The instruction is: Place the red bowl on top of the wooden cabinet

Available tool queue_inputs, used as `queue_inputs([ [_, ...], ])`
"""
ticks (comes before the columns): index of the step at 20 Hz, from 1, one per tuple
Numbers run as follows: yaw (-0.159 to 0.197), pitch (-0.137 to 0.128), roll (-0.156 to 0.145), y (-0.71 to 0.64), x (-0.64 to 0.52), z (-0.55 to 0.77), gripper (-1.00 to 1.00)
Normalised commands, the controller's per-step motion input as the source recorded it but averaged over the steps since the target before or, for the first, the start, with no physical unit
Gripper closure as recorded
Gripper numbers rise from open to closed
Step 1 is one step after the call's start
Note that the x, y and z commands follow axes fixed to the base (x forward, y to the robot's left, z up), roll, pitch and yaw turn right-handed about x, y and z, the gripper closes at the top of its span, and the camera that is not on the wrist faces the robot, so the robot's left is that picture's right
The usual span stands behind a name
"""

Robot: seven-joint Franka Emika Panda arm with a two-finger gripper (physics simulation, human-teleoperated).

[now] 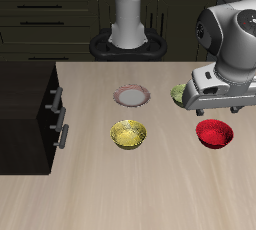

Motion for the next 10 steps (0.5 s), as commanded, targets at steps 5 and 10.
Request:
queue_inputs([
  [5, -0.028, 0.063, -0.013, -0.04, -0.02, -0.34, -1.00],
  [10, -0.009, 0.017, 0.001, -0.01, -0.07, -0.12, -1.00],
])
